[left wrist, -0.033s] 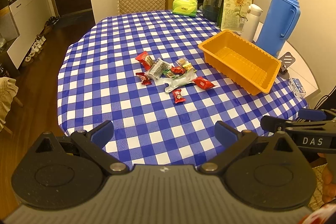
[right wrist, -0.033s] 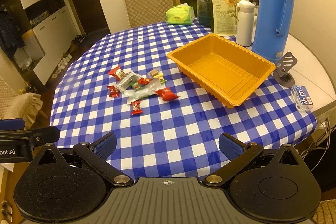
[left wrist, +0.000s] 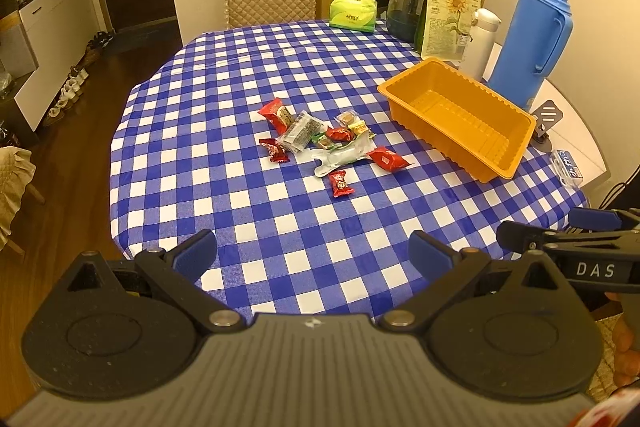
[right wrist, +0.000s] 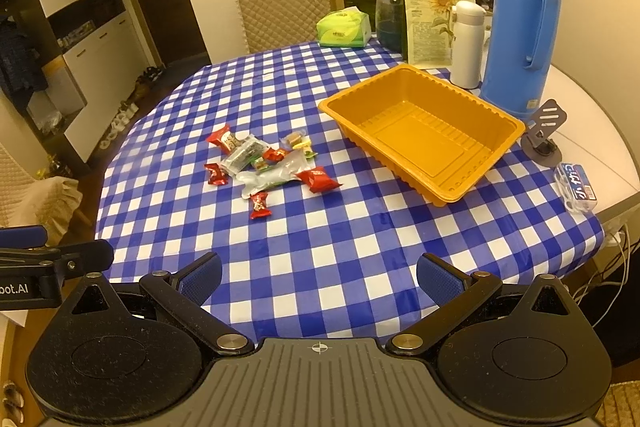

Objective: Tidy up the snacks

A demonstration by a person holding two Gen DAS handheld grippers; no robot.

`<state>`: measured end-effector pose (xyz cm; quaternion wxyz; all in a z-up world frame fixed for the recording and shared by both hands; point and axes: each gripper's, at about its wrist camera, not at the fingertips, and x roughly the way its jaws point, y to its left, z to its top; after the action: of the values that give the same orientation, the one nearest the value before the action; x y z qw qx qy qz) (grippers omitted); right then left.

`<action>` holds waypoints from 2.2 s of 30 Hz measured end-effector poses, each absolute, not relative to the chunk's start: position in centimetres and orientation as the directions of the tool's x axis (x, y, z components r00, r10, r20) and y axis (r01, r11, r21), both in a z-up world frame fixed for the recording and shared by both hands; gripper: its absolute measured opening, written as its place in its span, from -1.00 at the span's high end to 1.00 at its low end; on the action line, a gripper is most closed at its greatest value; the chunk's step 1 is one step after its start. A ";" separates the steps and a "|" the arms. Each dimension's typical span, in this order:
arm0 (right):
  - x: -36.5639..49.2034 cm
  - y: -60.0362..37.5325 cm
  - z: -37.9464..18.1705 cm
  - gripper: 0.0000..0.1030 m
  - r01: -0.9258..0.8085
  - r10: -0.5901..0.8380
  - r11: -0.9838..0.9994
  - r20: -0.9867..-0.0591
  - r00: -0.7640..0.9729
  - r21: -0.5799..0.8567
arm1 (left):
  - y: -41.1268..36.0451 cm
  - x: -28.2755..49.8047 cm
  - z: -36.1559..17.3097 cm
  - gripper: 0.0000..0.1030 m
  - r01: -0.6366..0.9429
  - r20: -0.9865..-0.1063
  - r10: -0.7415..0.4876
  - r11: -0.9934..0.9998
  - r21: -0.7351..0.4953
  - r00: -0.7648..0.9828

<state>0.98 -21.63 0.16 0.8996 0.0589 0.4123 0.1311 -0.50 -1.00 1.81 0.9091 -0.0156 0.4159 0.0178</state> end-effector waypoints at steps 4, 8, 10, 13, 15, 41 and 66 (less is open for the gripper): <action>1.0 -22.3 0.0 -1.00 -0.204 0.309 0.951 -0.715 0.627 0.232 | -1.1 -0.8 1.7 -0.98 -0.068 -0.744 0.035 0.998 -0.014 0.667; 1.0 -23.0 -0.6 -1.00 -0.230 0.345 0.939 -0.690 0.637 0.256 | -1.0 -1.1 1.6 -0.98 -0.094 -0.721 0.064 0.996 -0.002 0.690; 1.1 -23.5 -1.0 -1.00 -0.247 0.366 0.931 -0.675 0.641 0.270 | -0.9 -1.2 1.4 -0.98 -0.110 -0.711 0.077 0.994 -0.001 0.699; 1.4 -24.2 -1.9 -1.00 -0.275 0.389 0.921 -0.656 0.646 0.275 | -0.3 -1.3 1.0 -0.98 -0.137 -0.702 0.073 0.990 -0.035 0.708; 1.6 -24.6 -2.6 -1.00 -0.292 0.398 0.917 -0.646 0.651 0.271 | -0.1 -1.4 0.6 -0.97 -0.151 -0.697 0.068 0.987 -0.058 0.713; 12.3 -22.6 -9.5 -0.48 -0.353 0.437 0.898 -0.619 0.652 0.262 | 0.0 11.1 -8.0 -0.75 -0.038 -0.710 -0.011 0.998 -0.053 0.704; 23.0 -17.2 -15.8 0.21 -0.453 0.434 0.872 -0.718 0.544 0.184 | 3.4 17.7 -12.8 -0.71 -0.069 -0.774 0.000 0.996 -0.056 0.633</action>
<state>23.02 -17.24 -15.76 0.8785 -0.0118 0.4053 0.2526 17.68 3.40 -12.81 0.9027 -0.0399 0.4280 0.0190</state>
